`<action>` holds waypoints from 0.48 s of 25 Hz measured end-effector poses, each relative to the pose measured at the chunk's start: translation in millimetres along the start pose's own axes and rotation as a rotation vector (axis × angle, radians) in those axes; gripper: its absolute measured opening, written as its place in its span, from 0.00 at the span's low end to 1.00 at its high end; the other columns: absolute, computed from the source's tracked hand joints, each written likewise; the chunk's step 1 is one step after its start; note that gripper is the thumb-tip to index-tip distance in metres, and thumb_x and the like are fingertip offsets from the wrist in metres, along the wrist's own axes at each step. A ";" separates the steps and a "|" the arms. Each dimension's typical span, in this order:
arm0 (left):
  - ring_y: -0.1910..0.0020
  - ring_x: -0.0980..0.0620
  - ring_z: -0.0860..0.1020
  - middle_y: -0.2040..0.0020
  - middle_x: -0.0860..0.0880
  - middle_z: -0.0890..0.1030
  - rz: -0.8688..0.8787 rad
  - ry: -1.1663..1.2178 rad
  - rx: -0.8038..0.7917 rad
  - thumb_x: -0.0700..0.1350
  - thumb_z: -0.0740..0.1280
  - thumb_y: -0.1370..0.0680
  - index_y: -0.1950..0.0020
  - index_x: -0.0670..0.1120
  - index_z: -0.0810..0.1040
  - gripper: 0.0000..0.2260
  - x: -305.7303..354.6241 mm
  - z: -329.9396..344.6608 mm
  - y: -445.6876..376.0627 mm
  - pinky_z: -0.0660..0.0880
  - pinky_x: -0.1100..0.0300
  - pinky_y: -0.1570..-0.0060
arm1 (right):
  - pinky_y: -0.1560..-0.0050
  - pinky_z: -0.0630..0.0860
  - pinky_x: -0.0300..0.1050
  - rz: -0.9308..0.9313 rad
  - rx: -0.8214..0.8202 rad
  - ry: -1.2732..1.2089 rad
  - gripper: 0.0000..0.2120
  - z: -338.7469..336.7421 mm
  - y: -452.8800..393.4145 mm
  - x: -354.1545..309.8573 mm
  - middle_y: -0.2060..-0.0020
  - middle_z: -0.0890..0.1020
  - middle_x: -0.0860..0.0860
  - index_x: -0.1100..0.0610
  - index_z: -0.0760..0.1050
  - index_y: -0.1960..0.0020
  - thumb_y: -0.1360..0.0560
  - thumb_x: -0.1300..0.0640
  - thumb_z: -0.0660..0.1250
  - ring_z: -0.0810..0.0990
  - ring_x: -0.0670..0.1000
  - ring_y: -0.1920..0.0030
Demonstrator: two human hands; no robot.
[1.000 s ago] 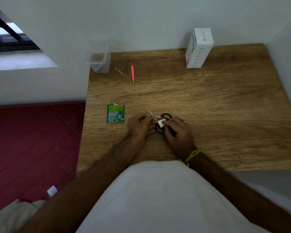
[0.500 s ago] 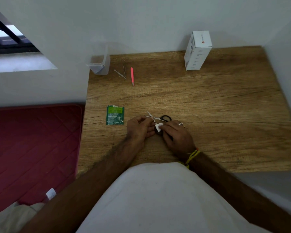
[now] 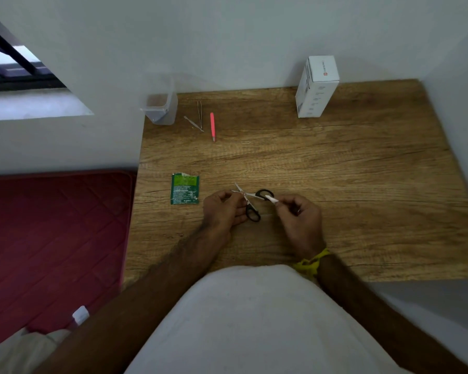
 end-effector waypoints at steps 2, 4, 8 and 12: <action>0.59 0.46 0.86 0.55 0.41 0.86 -0.025 0.009 -0.015 0.41 0.70 0.22 0.48 0.39 0.81 0.06 0.2 -0.7 -0.4 0.83 0.55 0.63 | 0.59 0.79 0.39 0.250 -0.016 -0.216 0.05 0.7 -3.2 3.2 0.62 0.86 0.55 0.58 0.83 0.55 0.26 0.67 0.71 0.83 0.46 0.62; 0.60 0.47 0.86 0.55 0.41 0.87 -0.039 0.020 -0.058 0.42 0.71 0.22 0.50 0.42 0.80 0.04 2.0 -1.3 1.6 0.83 0.55 0.62 | 0.61 0.80 0.39 0.338 -0.041 -0.316 0.03 0.8 -3.2 2.5 0.63 0.86 0.57 0.62 0.82 0.53 0.26 0.67 0.71 0.84 0.49 0.64; 0.60 0.46 0.86 0.55 0.40 0.86 -0.038 0.022 -0.087 0.39 0.72 0.23 0.45 0.39 0.80 0.08 2.7 -1.0 3.6 0.83 0.51 0.57 | 0.62 0.81 0.40 0.341 -0.100 -0.362 0.08 4.6 -0.3 -0.5 0.62 0.85 0.59 0.62 0.80 0.48 0.25 0.69 0.70 0.84 0.50 0.65; 0.61 0.45 0.86 0.56 0.39 0.86 -0.047 0.035 -0.064 0.38 0.73 0.24 0.45 0.38 0.79 0.09 0.4 -2.0 5.0 0.84 0.49 0.56 | 0.62 0.81 0.41 0.456 -0.155 -0.510 0.08 8.3 0.5 0.6 0.63 0.85 0.59 0.61 0.80 0.48 0.24 0.70 0.67 0.83 0.51 0.65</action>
Point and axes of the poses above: each hand's wrist, its own y-axis away from the middle knuckle, its own z-axis out of the palm, x = y × z, the point moved 4 cm from there along -y, towards the middle knuckle
